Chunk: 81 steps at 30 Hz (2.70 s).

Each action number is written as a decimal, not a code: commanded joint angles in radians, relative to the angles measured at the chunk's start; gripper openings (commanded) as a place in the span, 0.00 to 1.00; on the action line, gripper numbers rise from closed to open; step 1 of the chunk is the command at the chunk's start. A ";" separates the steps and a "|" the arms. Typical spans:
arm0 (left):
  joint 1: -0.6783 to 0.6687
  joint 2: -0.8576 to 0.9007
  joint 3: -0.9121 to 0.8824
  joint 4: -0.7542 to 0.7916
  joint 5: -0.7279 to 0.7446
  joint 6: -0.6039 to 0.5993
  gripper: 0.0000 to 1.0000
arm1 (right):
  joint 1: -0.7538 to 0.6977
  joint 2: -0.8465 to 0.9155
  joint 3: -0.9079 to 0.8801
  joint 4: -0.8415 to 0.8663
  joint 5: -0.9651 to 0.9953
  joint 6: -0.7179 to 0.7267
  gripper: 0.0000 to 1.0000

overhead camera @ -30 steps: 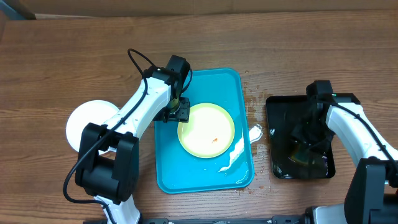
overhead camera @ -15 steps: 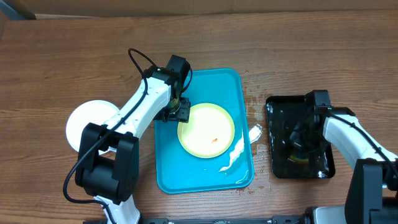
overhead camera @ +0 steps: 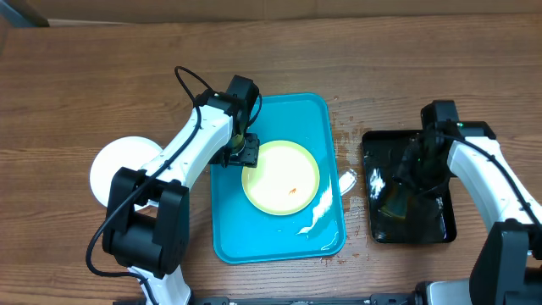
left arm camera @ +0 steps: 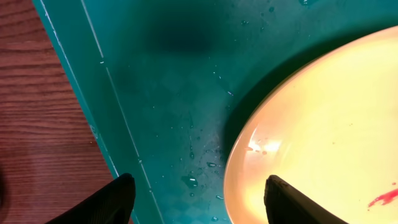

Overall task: Clean dirty plates on tray and stack at the side
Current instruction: 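Wet the sponge in the black tray with the right gripper, then scrub the yellow plate with the sponge in the right gripper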

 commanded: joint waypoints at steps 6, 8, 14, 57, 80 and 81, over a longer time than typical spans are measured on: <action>0.003 -0.019 0.019 0.005 -0.012 0.020 0.70 | -0.002 -0.003 -0.238 0.262 0.013 0.107 0.13; 0.003 -0.019 0.019 0.003 -0.012 0.020 0.71 | -0.002 -0.003 -0.265 0.288 0.013 0.113 0.06; 0.003 -0.019 0.019 0.002 -0.012 0.020 0.71 | -0.004 -0.005 -0.178 0.182 0.032 0.064 0.04; 0.003 -0.019 -0.228 0.237 0.096 0.074 0.27 | -0.004 -0.004 -0.132 0.142 0.013 0.040 0.04; 0.002 -0.019 -0.262 0.223 0.227 -0.150 0.04 | 0.235 -0.014 0.203 0.049 -0.383 0.011 0.04; 0.002 -0.019 -0.262 0.220 0.228 -0.162 0.04 | 0.272 -0.014 0.202 0.078 -0.377 0.039 0.04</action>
